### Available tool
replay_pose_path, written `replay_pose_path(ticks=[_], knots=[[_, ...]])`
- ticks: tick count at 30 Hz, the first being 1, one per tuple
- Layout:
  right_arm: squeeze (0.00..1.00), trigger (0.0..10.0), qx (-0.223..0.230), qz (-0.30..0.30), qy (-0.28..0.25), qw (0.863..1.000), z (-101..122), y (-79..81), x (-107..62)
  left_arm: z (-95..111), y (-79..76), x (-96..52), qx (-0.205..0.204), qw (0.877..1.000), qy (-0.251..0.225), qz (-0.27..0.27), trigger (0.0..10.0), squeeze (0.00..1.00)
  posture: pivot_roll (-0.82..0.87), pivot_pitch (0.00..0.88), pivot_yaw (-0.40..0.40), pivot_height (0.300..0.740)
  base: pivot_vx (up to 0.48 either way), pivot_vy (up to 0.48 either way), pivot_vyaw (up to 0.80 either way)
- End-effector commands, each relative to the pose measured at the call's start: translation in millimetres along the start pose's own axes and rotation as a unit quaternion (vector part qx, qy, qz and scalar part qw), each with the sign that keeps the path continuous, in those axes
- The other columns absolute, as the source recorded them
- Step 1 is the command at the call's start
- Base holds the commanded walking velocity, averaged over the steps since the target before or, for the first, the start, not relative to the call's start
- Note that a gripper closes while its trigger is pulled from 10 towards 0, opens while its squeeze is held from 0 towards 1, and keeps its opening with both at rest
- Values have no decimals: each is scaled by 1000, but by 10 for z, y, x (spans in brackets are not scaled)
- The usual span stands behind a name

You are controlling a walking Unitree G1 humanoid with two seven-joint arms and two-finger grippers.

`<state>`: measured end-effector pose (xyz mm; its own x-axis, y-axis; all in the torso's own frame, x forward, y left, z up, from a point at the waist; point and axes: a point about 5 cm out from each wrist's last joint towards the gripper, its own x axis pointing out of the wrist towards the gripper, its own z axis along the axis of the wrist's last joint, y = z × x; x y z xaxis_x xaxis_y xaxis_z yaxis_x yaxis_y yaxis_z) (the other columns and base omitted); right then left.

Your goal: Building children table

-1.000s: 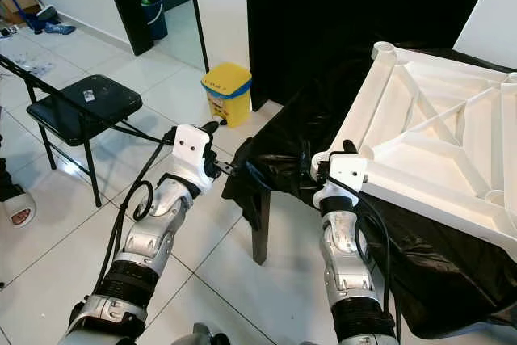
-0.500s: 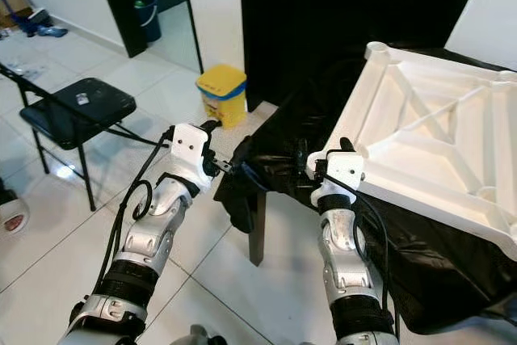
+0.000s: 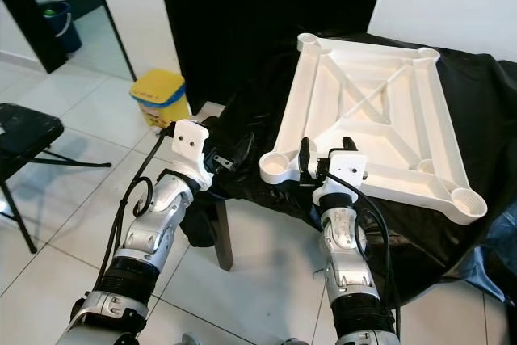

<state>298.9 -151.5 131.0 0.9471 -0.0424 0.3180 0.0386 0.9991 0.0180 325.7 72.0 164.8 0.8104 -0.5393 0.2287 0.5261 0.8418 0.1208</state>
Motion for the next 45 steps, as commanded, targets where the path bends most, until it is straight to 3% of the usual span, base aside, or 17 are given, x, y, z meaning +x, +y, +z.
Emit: replay_pose_path(ticks=[1, 10, 35, 45], knots=[[0, 10000, 2, 3, 3, 1000, -19, 1, 0, 5, 7, 1, 11, 1000, -3, 26, 10000, 0, -31, 0, -2, 740, 0, 0, -544], [0, 10000, 1, 9, -3, 1000, -6, 25, -5, 11, 0, -3, 12, 1000, -5, 23, 10000, 0, -28, 0, -2, 740, 0, -117, -60], [0, 10000, -1, 17, -1, 1000, -19, 49, -33, 7, -7, -18, 13, 1000, -6, 20, 10000, 0, -29, 0, -4, 740, 0, -449, 0], [0, 10000, -7, 15, -3, 1000, -15, 36, -24, 16, 4, -9, -4, 1000, -8, 30, 10000, 0, -25, 0, -10, 740, 0, 0, 0]])
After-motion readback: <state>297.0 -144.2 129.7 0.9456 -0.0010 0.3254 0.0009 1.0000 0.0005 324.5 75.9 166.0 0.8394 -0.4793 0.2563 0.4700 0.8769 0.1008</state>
